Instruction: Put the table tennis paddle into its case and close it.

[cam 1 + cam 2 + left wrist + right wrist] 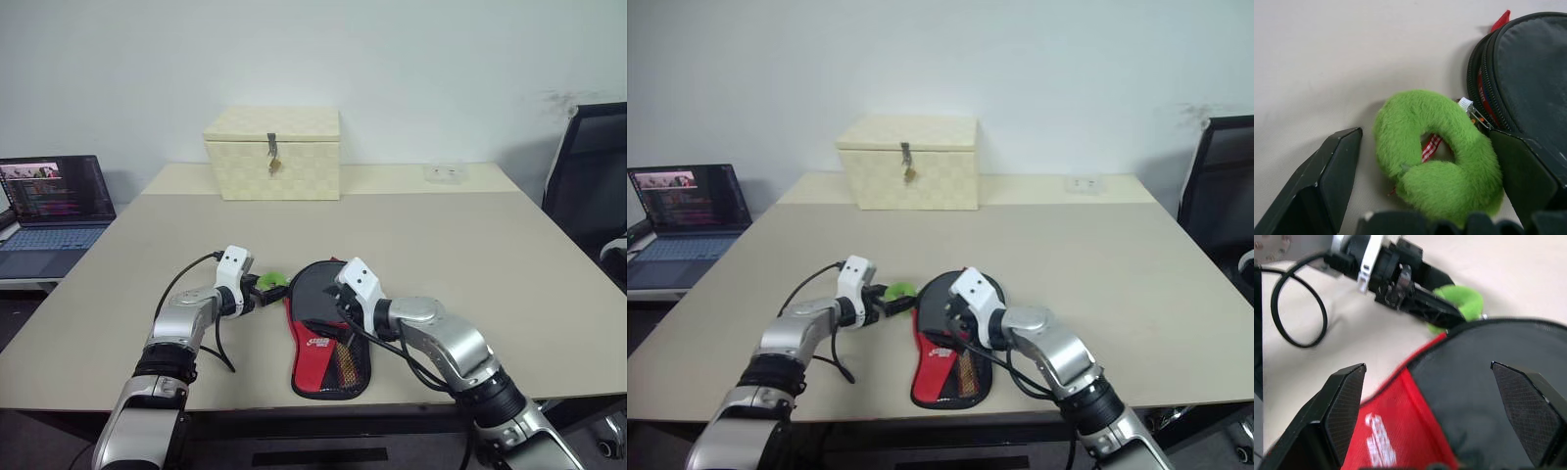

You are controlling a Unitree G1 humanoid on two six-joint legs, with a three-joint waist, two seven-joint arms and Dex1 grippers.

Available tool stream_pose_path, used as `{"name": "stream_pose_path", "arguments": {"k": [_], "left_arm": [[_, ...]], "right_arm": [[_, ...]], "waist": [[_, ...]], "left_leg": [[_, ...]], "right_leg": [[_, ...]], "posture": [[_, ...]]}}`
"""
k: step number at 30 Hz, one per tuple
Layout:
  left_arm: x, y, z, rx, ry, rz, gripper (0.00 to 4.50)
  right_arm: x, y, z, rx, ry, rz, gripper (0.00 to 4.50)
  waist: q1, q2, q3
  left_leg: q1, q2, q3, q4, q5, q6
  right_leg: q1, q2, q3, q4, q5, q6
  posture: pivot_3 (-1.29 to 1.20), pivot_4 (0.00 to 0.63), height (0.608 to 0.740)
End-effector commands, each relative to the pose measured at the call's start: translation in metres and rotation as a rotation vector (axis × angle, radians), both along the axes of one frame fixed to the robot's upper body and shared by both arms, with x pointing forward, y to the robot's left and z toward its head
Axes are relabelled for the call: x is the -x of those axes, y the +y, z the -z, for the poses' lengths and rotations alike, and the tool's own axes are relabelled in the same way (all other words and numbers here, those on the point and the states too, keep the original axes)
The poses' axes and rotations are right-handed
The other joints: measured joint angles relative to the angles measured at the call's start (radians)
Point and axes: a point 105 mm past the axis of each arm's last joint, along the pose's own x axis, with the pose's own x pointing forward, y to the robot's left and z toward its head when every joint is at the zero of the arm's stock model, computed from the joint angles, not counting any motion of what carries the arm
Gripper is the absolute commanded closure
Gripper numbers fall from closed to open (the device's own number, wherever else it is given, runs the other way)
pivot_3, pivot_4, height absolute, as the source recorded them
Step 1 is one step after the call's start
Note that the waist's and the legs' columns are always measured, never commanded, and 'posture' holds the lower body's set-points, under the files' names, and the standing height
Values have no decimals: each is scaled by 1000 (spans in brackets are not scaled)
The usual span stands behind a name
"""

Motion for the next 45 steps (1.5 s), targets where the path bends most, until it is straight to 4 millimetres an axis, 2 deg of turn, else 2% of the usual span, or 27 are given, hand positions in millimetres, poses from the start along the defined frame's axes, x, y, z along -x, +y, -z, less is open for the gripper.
{"name": "stream_pose_path", "arguments": {"k": [1,3,6,12,14,20,27,32,39,45], "left_arm": [[0,-5,8,-9,25,19,386],[0,-2,8,-14,20,10,918],[-3,5,7,-42,7,-14,1989],[-16,15,-3,-118,-53,-59,4093],[-27,16,-15,-154,-93,-82,4488],[-52,0,-50,-285,-215,-106,4488],[-68,-37,-89,-398,-337,-86,4488],[-72,-62,-104,-499,-413,-50,4488],[-73,-104,-125,-714,-578,16,4488],[-69,-137,-129,-848,-688,113,4488]], "right_arm": [[-12,2,15,39,12,56,0],[-17,-1,28,75,36,91,0],[-22,-7,41,111,61,126,0],[-21,-9,47,126,87,138,0],[-20,-10,49,134,94,139,0],[-15,-5,55,138,139,129,0],[-7,-10,68,182,166,132,0],[1,-13,78,213,181,125,0],[23,-14,94,241,231,91,0],[36,-18,98,245,256,89,0]], "waist": [[3,0,0],[6,0,0],[7,-1,-1],[6,-2,-4],[6,-2,-4],[6,-4,-5],[6,-4,-5],[6,-4,-5],[6,-4,-5],[7,-4,-5]], "left_leg": [[0,0,0,0,0,0],[0,0,0,0,0,0],[0,0,1,0,0,0],[2,1,1,0,0,0],[2,0,1,0,0,0],[1,-1,1,1,1,0],[0,-1,2,0,1,0],[0,-2,2,-1,1,0],[0,-6,1,-1,1,0],[0,-7,1,-1,1,0]], "right_leg": [[0,0,0,0,0,0],[0,0,0,0,0,0],[0,-1,1,0,0,0],[1,0,0,1,0,0],[1,1,0,2,0,0],[0,2,0,0,0,2],[0,2,-1,0,0,1],[0,2,-1,-1,0,2],[0,1,0,-1,-1,4],[0,1,0,-1,-2,5]], "posture": [[0,150,740],[0,150,740],[0,150,740],[0,150,740],[0,150,740],[0,150,740],[0,150,740],[0,150,740],[0,150,740],[0,150,740]]}}
